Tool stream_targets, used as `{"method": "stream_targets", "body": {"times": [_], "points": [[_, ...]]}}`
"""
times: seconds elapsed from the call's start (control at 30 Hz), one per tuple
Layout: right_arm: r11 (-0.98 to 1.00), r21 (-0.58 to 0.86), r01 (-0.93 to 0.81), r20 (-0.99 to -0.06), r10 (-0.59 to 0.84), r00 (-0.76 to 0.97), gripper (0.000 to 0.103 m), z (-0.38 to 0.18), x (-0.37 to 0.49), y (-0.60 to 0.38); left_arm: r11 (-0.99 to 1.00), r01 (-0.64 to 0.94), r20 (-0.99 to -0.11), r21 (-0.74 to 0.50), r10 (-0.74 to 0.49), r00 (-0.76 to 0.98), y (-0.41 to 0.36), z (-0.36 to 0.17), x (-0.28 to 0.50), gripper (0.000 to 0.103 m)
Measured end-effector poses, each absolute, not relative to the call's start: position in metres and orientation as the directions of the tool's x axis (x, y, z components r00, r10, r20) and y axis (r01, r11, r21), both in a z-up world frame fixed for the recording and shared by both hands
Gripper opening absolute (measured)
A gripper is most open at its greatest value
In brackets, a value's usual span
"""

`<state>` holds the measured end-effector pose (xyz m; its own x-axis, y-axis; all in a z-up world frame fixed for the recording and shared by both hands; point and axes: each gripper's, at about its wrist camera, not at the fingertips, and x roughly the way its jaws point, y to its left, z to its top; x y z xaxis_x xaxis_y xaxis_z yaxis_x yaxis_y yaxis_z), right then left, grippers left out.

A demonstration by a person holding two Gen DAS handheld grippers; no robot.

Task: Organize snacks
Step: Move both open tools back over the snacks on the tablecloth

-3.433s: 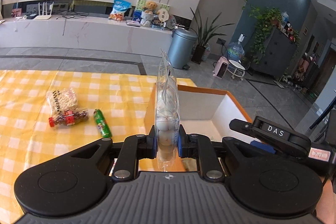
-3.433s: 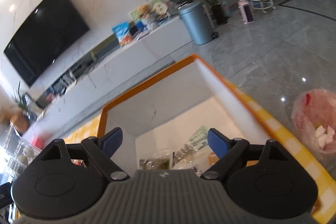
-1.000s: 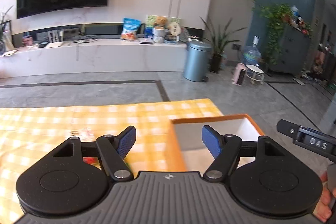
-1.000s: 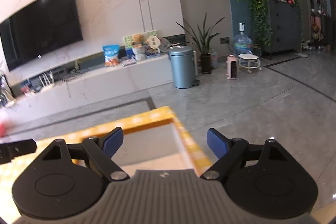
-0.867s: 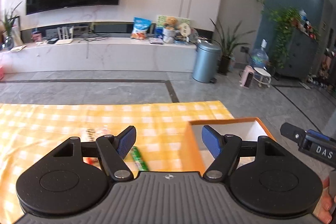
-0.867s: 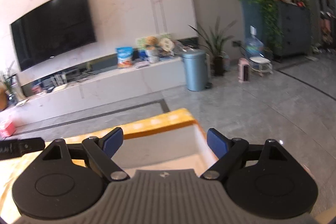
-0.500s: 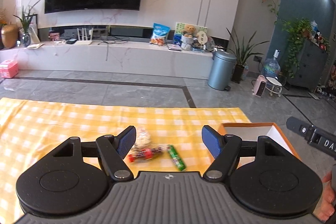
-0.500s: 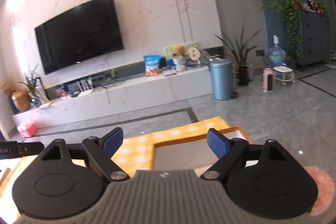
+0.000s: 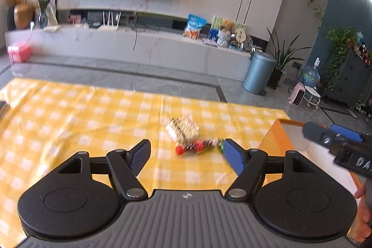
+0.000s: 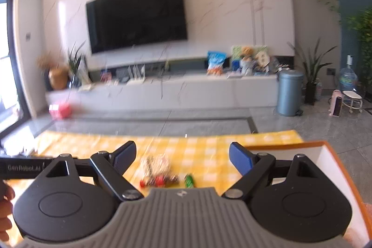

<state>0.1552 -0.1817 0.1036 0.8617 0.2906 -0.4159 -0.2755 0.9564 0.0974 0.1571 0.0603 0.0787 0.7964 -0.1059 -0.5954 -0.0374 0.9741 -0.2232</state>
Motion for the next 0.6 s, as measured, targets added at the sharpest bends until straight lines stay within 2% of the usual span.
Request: {"method": "stream_targets", "body": {"times": [0.13, 0.27, 0.33, 0.47, 0.6], "points": [[0.956, 0.022, -0.292, -0.51, 0.262, 0.819, 0.086, 0.073, 0.168, -0.156, 0.965, -0.043, -0.623, -0.258, -0.132, 0.771, 0.079, 0.052, 0.159, 0.084], [0.947, -0.069, -0.314, -0.616, 0.207, 0.76, 0.086, 0.038, 0.183, -0.132, 0.97, -0.035, -0.663, -0.24, -0.137, 0.736, 0.086, 0.023, 0.163, 0.083], [0.938, -0.132, -0.322, -0.66, 0.16, 0.734, 0.091, 0.021, 0.189, -0.123, 0.969, -0.044, -0.682, -0.245, -0.14, 0.718, 0.088, 0.011, 0.165, 0.081], [0.928, -0.26, -0.268, -0.714, 0.002, 0.7, 0.1, -0.011, 0.203, -0.115, 0.944, 0.026, -0.673, -0.33, -0.255, 0.694, 0.092, -0.001, 0.167, 0.081], [0.931, -0.291, -0.219, -0.751, -0.081, 0.656, 0.1, -0.037, 0.215, -0.124, 0.971, 0.023, -0.71, -0.238, -0.19, 0.678, 0.078, -0.006, 0.169, 0.081]]}}
